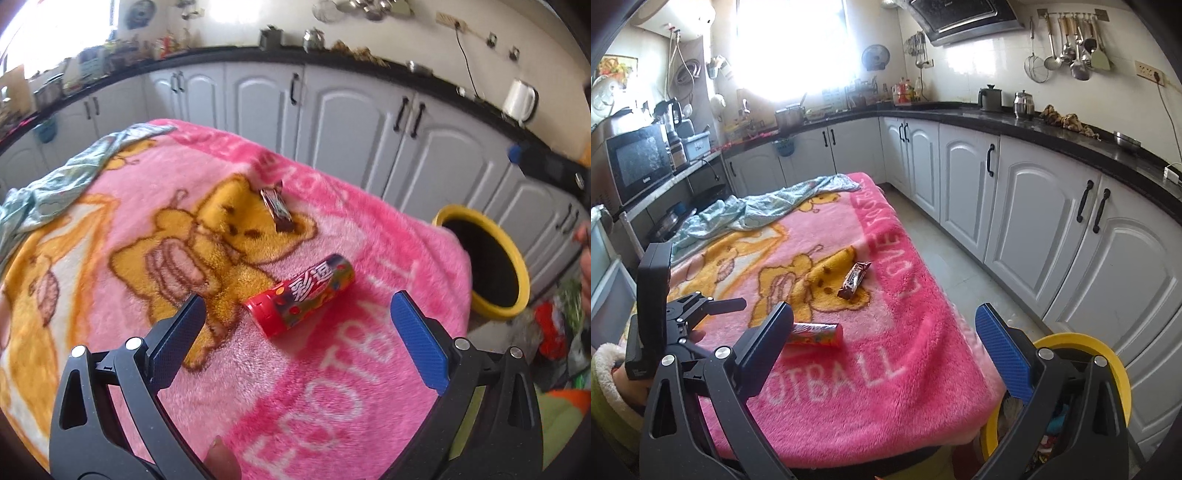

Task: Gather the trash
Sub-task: 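Grasp the red candy tube with the left tool while the right tool grasps the chocolate bar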

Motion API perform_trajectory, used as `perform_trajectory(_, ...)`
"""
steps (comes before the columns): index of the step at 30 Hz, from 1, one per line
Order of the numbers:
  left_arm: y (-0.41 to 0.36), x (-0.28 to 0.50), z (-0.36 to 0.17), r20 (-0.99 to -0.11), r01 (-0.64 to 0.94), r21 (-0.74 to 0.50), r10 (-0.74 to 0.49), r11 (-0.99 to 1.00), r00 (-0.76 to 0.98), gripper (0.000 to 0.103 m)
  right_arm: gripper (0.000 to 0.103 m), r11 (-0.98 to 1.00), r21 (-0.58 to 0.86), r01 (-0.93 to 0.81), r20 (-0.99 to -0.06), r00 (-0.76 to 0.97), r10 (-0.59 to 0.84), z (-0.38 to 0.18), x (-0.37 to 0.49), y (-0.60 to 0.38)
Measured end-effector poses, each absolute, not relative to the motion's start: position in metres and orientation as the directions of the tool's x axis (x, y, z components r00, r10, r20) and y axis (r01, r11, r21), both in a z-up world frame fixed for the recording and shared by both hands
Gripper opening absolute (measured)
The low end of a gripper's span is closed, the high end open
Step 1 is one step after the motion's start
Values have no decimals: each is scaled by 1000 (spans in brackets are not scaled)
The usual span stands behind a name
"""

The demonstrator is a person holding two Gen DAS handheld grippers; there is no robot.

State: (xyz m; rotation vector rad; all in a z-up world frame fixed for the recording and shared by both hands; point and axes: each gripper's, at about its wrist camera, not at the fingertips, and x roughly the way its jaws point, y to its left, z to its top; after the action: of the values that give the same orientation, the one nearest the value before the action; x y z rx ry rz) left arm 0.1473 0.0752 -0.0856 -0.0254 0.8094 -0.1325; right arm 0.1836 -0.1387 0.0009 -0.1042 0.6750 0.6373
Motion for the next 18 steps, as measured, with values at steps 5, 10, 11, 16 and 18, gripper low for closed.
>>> perform_trajectory(5,78,162,-98,-743,160,-53,-146,986,653,92,96,804,115,-584,-644,572,507,-14,210,-115)
perform_trajectory(10,81,176,-104,-743,191,-68,-178,979,645,92,96,792,123,-598,-690,522,502,-34,235,-87)
perform_trajectory(11,81,180,-106,-742,208,-77,-196,975,641,92,96,785,134,-605,-699,504,508,-38,240,-82)
perform_trajectory(16,74,191,-111,-746,288,-80,-249,954,618,92,96,774,153,-614,-752,436,495,-63,263,-56)
perform_trajectory(18,71,194,-115,-753,313,-74,-259,947,605,91,96,771,162,-615,-768,412,490,-73,272,-47)
